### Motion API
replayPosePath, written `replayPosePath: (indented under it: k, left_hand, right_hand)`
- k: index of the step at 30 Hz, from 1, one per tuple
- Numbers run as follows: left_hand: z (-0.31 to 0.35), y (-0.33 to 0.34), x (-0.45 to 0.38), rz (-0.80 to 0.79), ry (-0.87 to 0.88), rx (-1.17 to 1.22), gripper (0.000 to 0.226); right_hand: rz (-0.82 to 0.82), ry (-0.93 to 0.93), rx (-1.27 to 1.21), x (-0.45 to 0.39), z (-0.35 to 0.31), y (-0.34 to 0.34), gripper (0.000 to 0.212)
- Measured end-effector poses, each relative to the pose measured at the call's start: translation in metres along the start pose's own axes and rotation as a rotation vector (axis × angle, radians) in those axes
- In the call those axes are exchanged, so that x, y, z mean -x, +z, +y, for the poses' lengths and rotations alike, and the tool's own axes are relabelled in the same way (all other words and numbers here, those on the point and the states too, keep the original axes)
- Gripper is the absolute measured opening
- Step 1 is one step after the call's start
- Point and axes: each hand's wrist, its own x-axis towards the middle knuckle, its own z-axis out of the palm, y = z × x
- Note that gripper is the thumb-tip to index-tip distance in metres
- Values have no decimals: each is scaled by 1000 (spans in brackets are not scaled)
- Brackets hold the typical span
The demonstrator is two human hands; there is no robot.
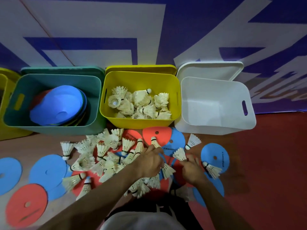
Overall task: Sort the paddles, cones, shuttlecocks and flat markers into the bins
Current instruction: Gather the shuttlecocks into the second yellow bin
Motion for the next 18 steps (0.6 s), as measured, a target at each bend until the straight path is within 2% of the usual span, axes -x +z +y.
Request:
replayPosePath:
  k: [2,4,7,9,12,15,18]
  left_hand:
    - [4,14,-9,-135,4,-198,27]
    - [8,19,-19,-216,48,-256,31]
    - [6,26,-31,-311,130,-354,35]
    - [2,36,-39,-363,168,-457,32]
    - [1,47,-47,-406,185,-510,34]
    - [4,53,-52,-439,165,-535,43]
    - [8,55,-51,-422,142,-544,48]
  right_hand:
    - [68,17,-31,8,9,0,53]
    - [146,15,-72,16,18,4,57]
    - [265,-28,-145,31,33,17,46]
    - [325,-50,-190,40,40,26,48]
    - [334,-49,-196,45,42,32,57]
    - [262,-15,-184,46,46,45,68]
    - [290,-4,-220,49,41,45,67]
